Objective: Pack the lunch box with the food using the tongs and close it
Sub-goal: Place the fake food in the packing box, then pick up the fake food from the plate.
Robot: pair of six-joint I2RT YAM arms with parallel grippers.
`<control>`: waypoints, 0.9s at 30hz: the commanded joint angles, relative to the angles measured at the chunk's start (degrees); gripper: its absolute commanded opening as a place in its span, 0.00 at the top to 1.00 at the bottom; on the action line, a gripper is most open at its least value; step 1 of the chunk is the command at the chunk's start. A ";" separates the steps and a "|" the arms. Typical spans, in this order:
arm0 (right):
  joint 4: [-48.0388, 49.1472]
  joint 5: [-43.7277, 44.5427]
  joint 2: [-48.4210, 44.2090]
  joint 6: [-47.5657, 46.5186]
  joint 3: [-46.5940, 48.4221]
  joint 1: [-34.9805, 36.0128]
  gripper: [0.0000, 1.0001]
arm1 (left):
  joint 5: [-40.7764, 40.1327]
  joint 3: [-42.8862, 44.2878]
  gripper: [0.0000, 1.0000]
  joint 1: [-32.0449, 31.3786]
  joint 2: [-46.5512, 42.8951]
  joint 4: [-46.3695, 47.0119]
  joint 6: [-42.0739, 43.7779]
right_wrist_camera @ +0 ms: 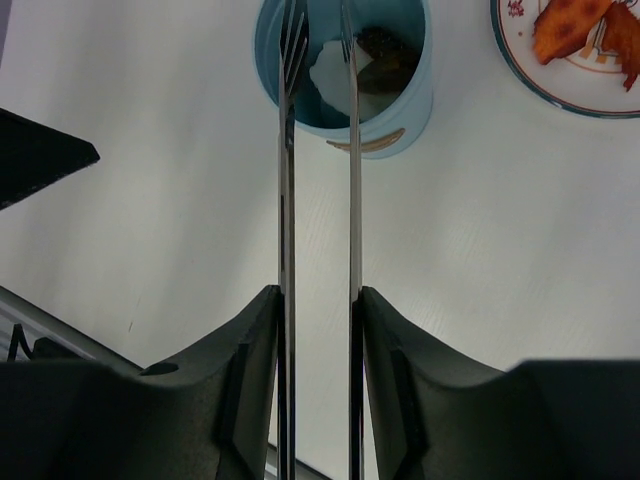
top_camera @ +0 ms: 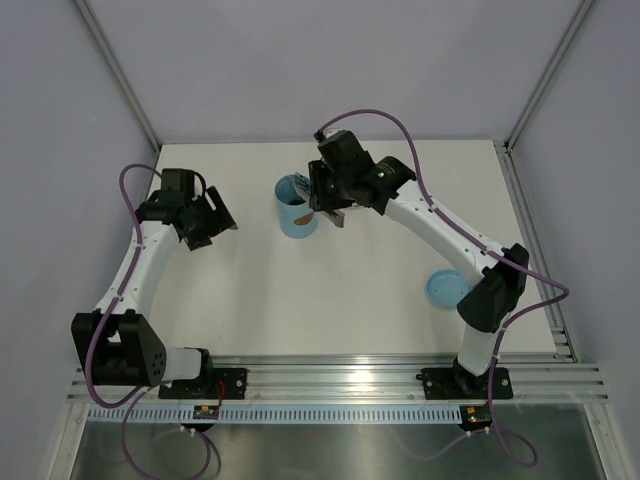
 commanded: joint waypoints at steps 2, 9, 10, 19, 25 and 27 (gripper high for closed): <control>1.34 5.16 -0.43 -1.91 6.83 0.58 0.58 | -0.38 -0.12 0.24 0.31 -1.65 0.74 0.37; -0.15 9.92 0.36 -2.79 13.35 -1.96 0.58 | -0.64 0.23 0.24 0.31 -1.21 0.65 0.55; -0.24 10.09 0.19 -2.70 13.44 -2.67 0.59 | -0.73 0.32 0.24 0.31 -1.13 0.56 0.64; 0.64 7.72 -0.34 -1.56 6.60 -14.88 0.57 | -0.91 0.93 0.23 0.31 -0.33 0.82 0.73; 0.20 8.25 4.84 -3.31 6.84 -17.97 0.55 | -0.64 0.84 0.24 0.31 0.37 1.18 0.64; -0.24 8.60 7.64 -3.93 7.99 -18.06 0.54 | -0.73 0.84 0.24 0.31 0.55 1.09 0.64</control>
